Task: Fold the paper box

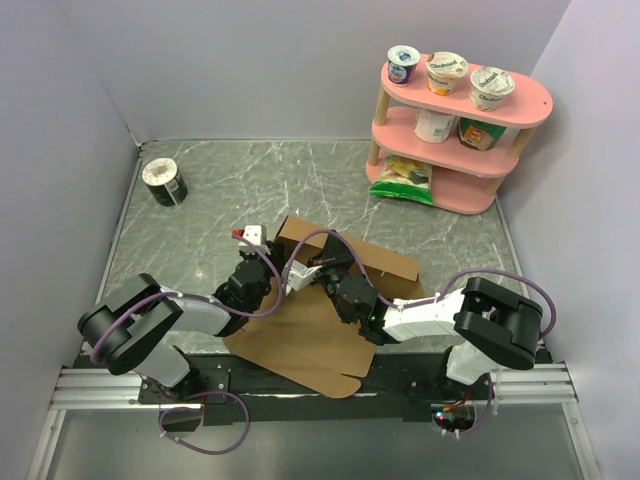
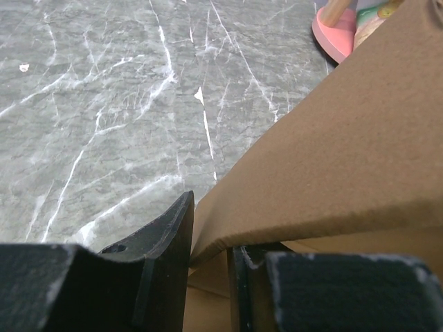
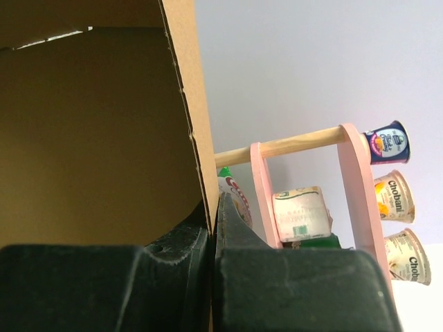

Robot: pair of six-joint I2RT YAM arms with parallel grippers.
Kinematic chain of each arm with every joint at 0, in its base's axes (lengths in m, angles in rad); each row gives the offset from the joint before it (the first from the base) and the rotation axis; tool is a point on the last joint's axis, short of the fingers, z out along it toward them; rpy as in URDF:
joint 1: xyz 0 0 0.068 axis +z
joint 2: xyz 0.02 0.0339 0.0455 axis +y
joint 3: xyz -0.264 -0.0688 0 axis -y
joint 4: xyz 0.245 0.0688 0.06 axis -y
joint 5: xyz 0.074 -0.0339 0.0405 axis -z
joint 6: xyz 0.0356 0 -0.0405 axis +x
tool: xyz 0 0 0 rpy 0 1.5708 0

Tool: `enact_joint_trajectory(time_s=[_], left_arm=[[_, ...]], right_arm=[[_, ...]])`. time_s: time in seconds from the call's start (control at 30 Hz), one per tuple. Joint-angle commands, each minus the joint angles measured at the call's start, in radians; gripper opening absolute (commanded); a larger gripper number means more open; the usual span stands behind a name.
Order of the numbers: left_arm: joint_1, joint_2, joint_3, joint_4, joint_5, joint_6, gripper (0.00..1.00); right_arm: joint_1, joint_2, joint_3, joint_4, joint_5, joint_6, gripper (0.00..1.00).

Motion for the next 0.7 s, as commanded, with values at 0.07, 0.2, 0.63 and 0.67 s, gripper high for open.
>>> enact_joint_trajectory(time_s=[0.07,0.2,0.63,0.67], left_arm=[[0.071,0.001,-0.006,0.105,-0.207,-0.008,0.01],[0.065,0.011,-0.001,0.115,-0.046,-0.033,0.01],[0.068,-0.140,0.022,-0.243,-0.242,-0.068,0.01],[0.078,-0.149,0.020,-0.260,-0.239,-0.066,0.01]], right_arm=[[0.027,-0.028,-0.043,-0.064,0.028,0.123,0.00],[0.031,-0.020,-0.034,-0.049,0.039,0.137,0.00],[0.102,-0.261,-0.018,-0.237,0.068,0.261,0.72],[0.116,-0.294,-0.017,-0.254,0.073,0.268,0.76]])
